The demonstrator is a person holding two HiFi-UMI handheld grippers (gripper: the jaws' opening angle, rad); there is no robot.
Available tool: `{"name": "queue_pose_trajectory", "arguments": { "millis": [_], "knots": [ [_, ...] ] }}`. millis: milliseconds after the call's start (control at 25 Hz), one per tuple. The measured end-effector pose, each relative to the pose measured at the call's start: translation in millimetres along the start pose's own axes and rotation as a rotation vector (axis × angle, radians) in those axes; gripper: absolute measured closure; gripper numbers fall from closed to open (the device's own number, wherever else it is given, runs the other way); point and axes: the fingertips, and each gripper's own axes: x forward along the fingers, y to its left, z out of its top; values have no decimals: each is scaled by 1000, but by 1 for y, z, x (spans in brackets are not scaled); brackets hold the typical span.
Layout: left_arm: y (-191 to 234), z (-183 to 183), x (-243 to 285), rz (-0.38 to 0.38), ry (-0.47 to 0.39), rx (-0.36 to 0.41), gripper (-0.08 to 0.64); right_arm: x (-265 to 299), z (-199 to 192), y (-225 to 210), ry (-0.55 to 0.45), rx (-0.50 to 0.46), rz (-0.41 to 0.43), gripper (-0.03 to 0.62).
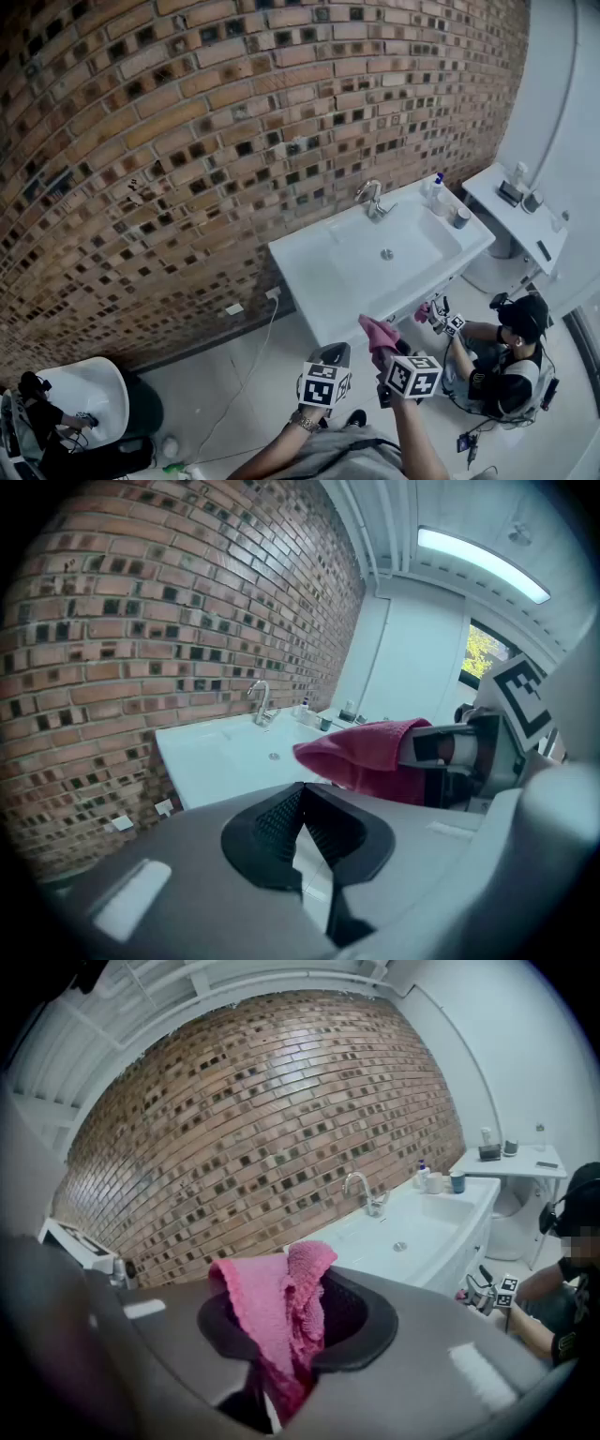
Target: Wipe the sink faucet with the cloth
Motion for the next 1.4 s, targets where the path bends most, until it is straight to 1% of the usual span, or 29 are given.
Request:
{"name": "queue_pose_trajectory", "arguments": {
  "millis": [80, 160, 280, 360, 400, 480, 520, 560, 640, 680, 760, 800, 880, 920, 1000, 1080, 1200, 1280, 1400],
  "knots": [
    [14, -10, -4, 16, 2, -35, 543, -3, -1, -10, -17, 15, -39, 500],
    [28, -18, -6, 26, 9, -60, 545, -1, -8, -15, -14, 35, -61, 500],
    [41, -22, -4, 11, 18, -68, 543, 9, -30, -22, 27, 83, -76, 500],
    [49, -21, 2, 4, 20, -72, 543, 18, -33, -37, 38, 103, -111, 500],
    [54, -19, 8, 5, 20, -83, 543, 23, -26, -45, 14, 104, -138, 500],
    [68, -13, 23, 18, 22, -113, 543, 36, 4, -61, -77, 92, -176, 500],
    [76, -7, 34, 27, 26, -122, 543, 48, 20, -67, -113, 85, -174, 500],
    [83, 1, 47, 36, 33, -122, 543, 65, 33, -73, -127, 82, -159, 500],
    [98, 21, 79, 50, 50, -99, 543, 106, 57, -88, -129, 79, -137, 500],
    [104, 32, 96, 55, 59, -86, 543, 123, 73, -99, -156, 71, -152, 500],
    [109, 57, 129, 59, 69, -72, 543, 149, 114, -121, -247, 28, -180, 502],
    [111, 71, 143, 60, 69, -68, 543, 166, 133, -129, -261, 8, -160, 502],
    [115, 100, 166, 66, 60, -67, 543, 211, 163, -138, -208, -23, -80, 502],
    [118, 113, 175, 70, 52, -69, 543, 233, 179, -142, -185, -55, -51, 502],
    [124, 134, 192, 78, 38, -79, 543, 274, 218, -146, -181, -155, -25, 502],
    [134, 143, 201, 95, 49, -86, 543, 313, 253, -144, -162, -229, 0, 502],
    [151, 145, 210, 128, 85, -100, 543, 364, 274, -134, -91, -302, 27, 502],
    [162, 159, 220, 134, 84, -95, 543, 398, 284, -130, -42, -364, 22, 502],
    [171, 180, 229, 121, 63, -92, 543, 439, 277, -132, 60, -445, -2, 502]
  ]
}}
